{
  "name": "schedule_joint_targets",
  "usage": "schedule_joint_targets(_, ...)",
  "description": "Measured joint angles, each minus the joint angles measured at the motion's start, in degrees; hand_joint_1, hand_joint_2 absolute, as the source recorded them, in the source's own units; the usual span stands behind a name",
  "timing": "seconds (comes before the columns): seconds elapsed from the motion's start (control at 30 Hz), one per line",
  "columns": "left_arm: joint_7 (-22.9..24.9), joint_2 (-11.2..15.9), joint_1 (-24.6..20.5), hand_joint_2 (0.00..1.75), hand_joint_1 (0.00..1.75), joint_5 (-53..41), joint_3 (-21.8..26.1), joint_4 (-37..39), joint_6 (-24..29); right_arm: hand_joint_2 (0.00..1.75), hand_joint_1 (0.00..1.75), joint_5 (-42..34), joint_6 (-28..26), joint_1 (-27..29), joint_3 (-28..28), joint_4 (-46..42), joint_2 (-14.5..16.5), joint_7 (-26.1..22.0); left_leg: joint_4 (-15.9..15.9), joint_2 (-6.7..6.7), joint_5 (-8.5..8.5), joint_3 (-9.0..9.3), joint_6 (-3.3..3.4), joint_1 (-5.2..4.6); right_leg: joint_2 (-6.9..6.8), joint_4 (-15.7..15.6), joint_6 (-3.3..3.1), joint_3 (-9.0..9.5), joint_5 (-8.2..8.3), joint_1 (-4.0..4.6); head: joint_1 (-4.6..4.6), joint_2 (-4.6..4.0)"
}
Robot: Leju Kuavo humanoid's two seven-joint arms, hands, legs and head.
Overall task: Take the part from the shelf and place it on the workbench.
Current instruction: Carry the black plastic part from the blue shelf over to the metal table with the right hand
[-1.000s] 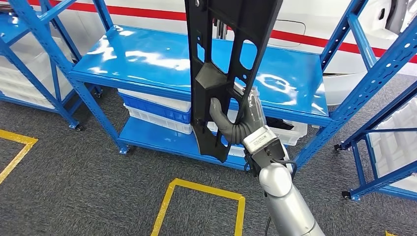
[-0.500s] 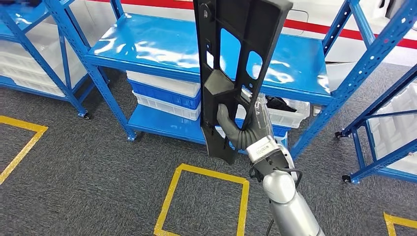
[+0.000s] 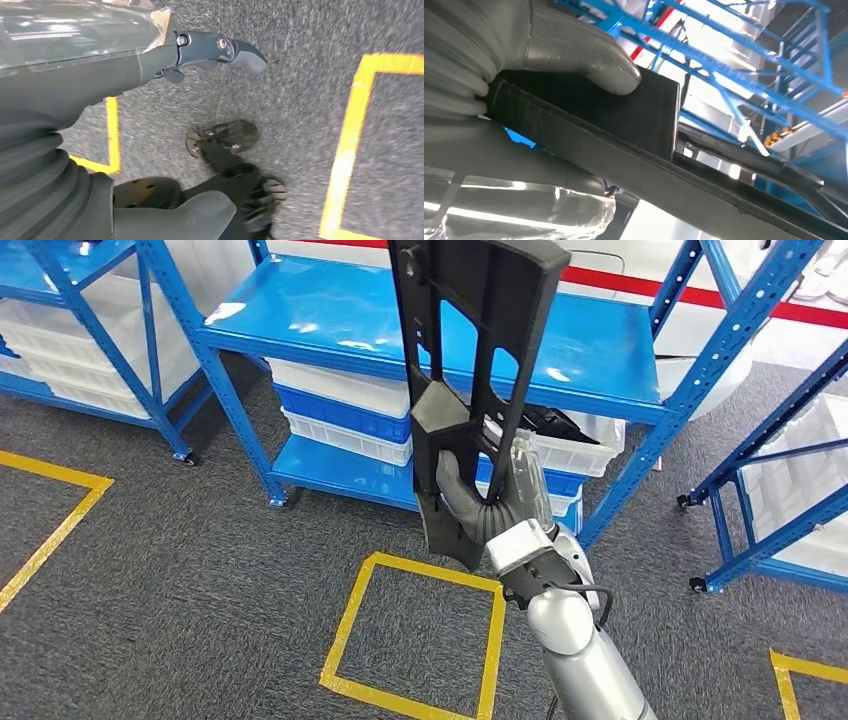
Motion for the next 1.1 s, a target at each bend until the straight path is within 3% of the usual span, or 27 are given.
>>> schedule_joint_targets(0.1, -0.10, 0.01, 0.13, 1.75, 0.00, 0.42, 0.31, -0.01, 0.17, 1.75, 1.75, 0.61, -0.27, 0.28, 0.06, -0.38, 0.01, 0.11, -1.22, -1.03, 0.19, -0.55, 2.41, -0.58, -0.50, 0.68, 1.20, -0.91, 0.15, 0.06, 0.26, -0.01)
schedule_joint_targets(0.17, -0.23, -0.02, 0.29, 1.75, 0.00, 0.98, 0.81, -0.01, 0.51, 1.75, 1.75, 1.06, -0.37, 0.56, 0.06, -0.62, -0.01, 0.28, -1.45, -1.49, 1.15, -1.22, 3.76, -0.78, 0.47, 4.10, 1.02, -2.73, -2.14, -0.12, 0.42, -0.01)
schedule_joint_targets(0.23, -0.33, -0.02, 0.29, 1.75, 0.00, 1.25, 1.18, -0.01, 0.72, 1.75, 1.75, 1.30, -0.42, 0.69, 0.05, -0.79, -0.02, 0.38, -1.42, -1.74, 1.56, -1.72, 4.27, -0.95, 1.24, 7.16, 0.57, -4.10, -4.15, -0.21, 0.55, -0.01)
schedule_joint_targets(0.43, -0.35, -0.03, 0.29, 1.75, 0.00, 1.28, 1.24, -0.01, 0.75, 1.75, 1.75, 1.33, -0.42, 0.72, 0.05, -0.81, -0.02, 0.41, -1.42, -1.82, 1.63, -1.82, 4.31, -0.97, 1.34, 8.03, 0.48, -4.46, -4.60, -0.21, 0.57, -0.02)
schedule_joint_targets(0.5, -0.43, -0.04, 0.36, 1.75, 0.00, 1.39, 1.51, -0.01, 0.83, 1.75, 1.75, 1.68, -0.42, 1.03, 0.05, -0.91, -0.01, 0.71, -1.39, -2.53, 2.19, -2.51, 4.43, -1.25, 1.70, 11.46, 0.43, -5.33, -6.13, -0.15, 0.59, -0.02)
schedule_joint_targets(0.53, -0.46, -0.05, 0.43, 1.75, 0.00, 1.43, 1.69, -0.01, 0.88, 1.75, 1.75, 1.96, -0.42, 1.29, 0.05, -1.02, 0.00, 0.97, -1.37, -3.26, 2.66, -3.05, 4.47, -1.51, 2.03, 11.90, 0.55, -4.66, -6.49, -0.05, 0.60, -0.02)
schedule_joint_targets(0.57, -0.46, -0.12, 0.48, 1.75, 0.00, 1.37, 1.86, -0.01, 0.92, 1.75, 1.75, 2.29, -0.42, 1.57, 0.03, -1.29, 0.02, 1.21, -1.30, -4.32, 3.29, -3.72, 4.31, -1.86, 2.86, 9.62, 0.46, -2.47, -6.20, 0.21, 0.61, -0.02)
schedule_joint_targets(0.6, -0.33, -0.12, 0.55, 1.75, 0.00, 1.20, 2.11, -0.01, 0.91, 1.75, 1.75, 2.65, -0.44, 1.93, -0.02, -1.63, 0.16, 1.38, -0.14, -4.71, 3.08, -4.86, 3.70, -2.06, 3.09, 6.08, -0.01, 0.15, -5.14, 0.17, 0.54, -0.02)
schedule_joint_targets(0.67, -0.03, -0.09, 0.50, 1.75, 0.00, 0.75, 2.41, -0.01, 0.87, 1.75, 1.75, 3.06, -0.48, 2.35, -0.12, -2.26, 0.52, 1.30, 5.80, -4.11, 0.13, -8.03, 2.14, -1.88, 2.74, -0.70, -1.31, 3.84, -3.01, -0.01, 0.43, -0.02)
schedule_joint_targets(0.7, 0.11, -0.03, 0.50, 1.75, 0.00, 0.56, 2.55, 0.00, 0.85, 1.75, 1.75, 3.21, -0.50, 2.61, -0.17, -2.38, 0.72, 1.25, 10.24, -3.34, -2.07, -10.11, 1.42, -1.61, 1.79, -0.88, -1.77, 3.77, -2.71, -0.26, 0.32, -0.01)
schedule_joint_targets(0.73, 0.18, -0.02, 0.51, 1.75, 0.00, 0.39, 2.55, 0.00, 0.85, 1.75, 1.75, 3.27, -0.50, 2.81, -0.20, -2.40, 0.80, 1.25, 13.78, -3.10, -3.44, -11.67, 1.04, -1.36, 1.22, -0.87, -1.76, 3.70, -2.71, -0.23, 0.33, 0.00)
schedule_joint_targets(0.77, 0.24, -0.01, 0.53, 1.75, 0.00, 0.23, 2.55, 0.00, 0.85, 1.75, 1.75, 3.32, -0.49, 3.01, -0.23, -2.40, 0.85, 1.25, 15.57, -2.91, -3.75, -12.39, 0.72, -1.12, 0.67, -0.85, -1.75, 3.66, -2.72, -0.22, 0.30, 0.00)
schedule_joint_targets(0.8, 0.31, 0.02, 0.55, 1.75, 0.00, 0.08, 2.56, 0.00, 0.85, 1.75, 1.75, 3.37, -0.49, 3.22, -0.25, -2.40, 0.90, 1.25, 15.04, -2.65, -2.95, -11.97, 0.46, -0.85, 0.15, -0.83, -1.74, 3.68, -2.72, -0.26, 0.28, 0.00)
schedule_joint_targets(0.83, 0.34, 0.05, 0.55, 1.75, 0.00, -0.04, 2.56, -0.01, 0.85, 1.75, 1.75, 3.42, -0.48, 3.36, -0.28, -2.40, 0.94, 1.25, 12.27, -2.20, -1.30, -10.41, 0.25, -0.59, -0.34, -0.78, -1.68, 3.73, -2.76, -0.30, 0.29, 0.00)
schedule_joint_targets(0.9, 0.38, 0.11, 0.47, 1.75, 0.00, -0.61, 2.56, -0.02, 0.85, 1.75, 1.75, 3.52, -0.32, 3.46, -0.34, -2.52, 1.02, 1.21, 4.19, -0.03, 1.95, -6.10, -0.01, -0.46, -1.15, -0.51, -1.28, 3.74, -3.02, -0.10, 0.22, 0.00)
schedule_joint_targets(0.97, 0.39, 0.15, 0.34, 1.75, 0.00, -1.55, 2.55, -0.02, 0.85, 1.75, 1.75, 3.64, 0.03, 3.55, -0.51, -2.78, 1.11, 1.13, -0.05, 1.28, 3.02, -4.20, 0.54, -0.77, -1.89, -0.23, -0.67, 3.53, -3.23, 0.38, 0.30, 0.00)
schedule_joint_targets(1.07, 0.33, 0.29, 0.32, 1.75, 0.00, -2.58, 2.54, -0.02, 0.89, 1.75, 1.75, 3.70, 0.40, 3.92, -0.73, -3.14, 1.33, 1.05, -0.49, -0.10, 3.33, -4.72, 2.08, -1.30, -3.02, -0.14, 0.32, 3.23, -3.32, 0.71, 0.53, 0.00)
schedule_joint_targets(1.1, 0.27, 0.31, 0.32, 1.75, 0.00, -2.83, 2.53, -0.02, 0.91, 1.75, 1.75, 3.64, 0.51, 4.07, -0.89, -3.29, 1.39, 1.02, -0.68, -0.63, 3.56, -4.79, 2.55, -1.36, -2.58, 0.58, 0.55, 2.84, -3.92, 0.63, 0.54, -0.01)
